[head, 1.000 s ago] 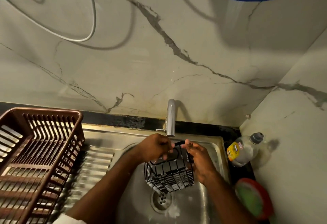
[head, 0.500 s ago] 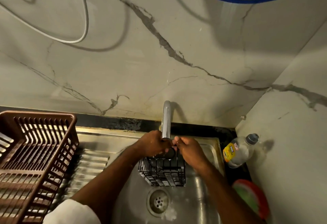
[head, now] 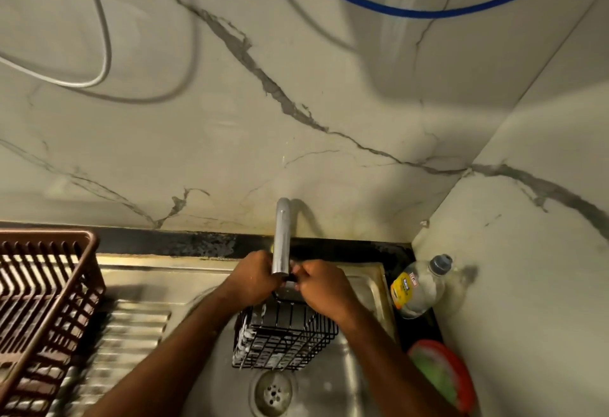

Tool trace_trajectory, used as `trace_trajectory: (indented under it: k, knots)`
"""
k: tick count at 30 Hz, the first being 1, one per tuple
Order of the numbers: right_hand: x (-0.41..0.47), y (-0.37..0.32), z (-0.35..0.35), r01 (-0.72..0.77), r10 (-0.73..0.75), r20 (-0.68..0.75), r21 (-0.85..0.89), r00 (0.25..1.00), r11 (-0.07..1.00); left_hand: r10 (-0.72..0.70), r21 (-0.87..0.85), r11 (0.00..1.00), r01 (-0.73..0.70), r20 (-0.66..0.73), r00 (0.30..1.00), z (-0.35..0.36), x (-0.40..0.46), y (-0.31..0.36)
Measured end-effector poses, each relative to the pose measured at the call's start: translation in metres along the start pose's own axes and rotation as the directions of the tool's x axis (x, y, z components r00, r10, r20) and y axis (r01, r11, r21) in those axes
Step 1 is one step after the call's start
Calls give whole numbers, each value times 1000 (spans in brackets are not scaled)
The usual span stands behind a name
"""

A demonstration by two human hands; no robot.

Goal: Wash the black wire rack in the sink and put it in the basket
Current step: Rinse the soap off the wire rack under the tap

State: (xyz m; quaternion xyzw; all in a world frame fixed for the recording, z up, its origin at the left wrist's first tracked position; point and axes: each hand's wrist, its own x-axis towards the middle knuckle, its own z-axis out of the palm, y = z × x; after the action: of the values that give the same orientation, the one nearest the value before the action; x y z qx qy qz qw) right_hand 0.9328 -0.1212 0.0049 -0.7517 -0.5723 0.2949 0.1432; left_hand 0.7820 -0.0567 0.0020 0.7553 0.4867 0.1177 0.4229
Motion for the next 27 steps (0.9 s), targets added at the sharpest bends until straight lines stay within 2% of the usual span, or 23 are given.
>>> trace_trajectory:
  k: [5,10,13,19,23,27]
  knots:
    - [0,-3,0,12,-13,-44,-30,999,999,-33,37,999,34,-30,999,0,7,-8]
    - [1,-26,9,55,-108,-176,-281,978,958,-95,-63,994,89,-99,991,7,16,-16]
    - [7,-26,11,70,-113,-110,-341,987,937,-156,-132,981,140,-125,980,5,13,-24]
    - [14,-19,12,-43,12,-91,-354,996,934,-192,-191,968,165,-129,973,2,13,-31]
    - [13,-35,29,-20,-25,-126,-349,992,937,-186,-183,970,161,-131,974,9,17,-30]
    - [18,-20,19,-20,-11,-76,-388,997,921,-225,-241,952,189,-133,965,6,14,-38]
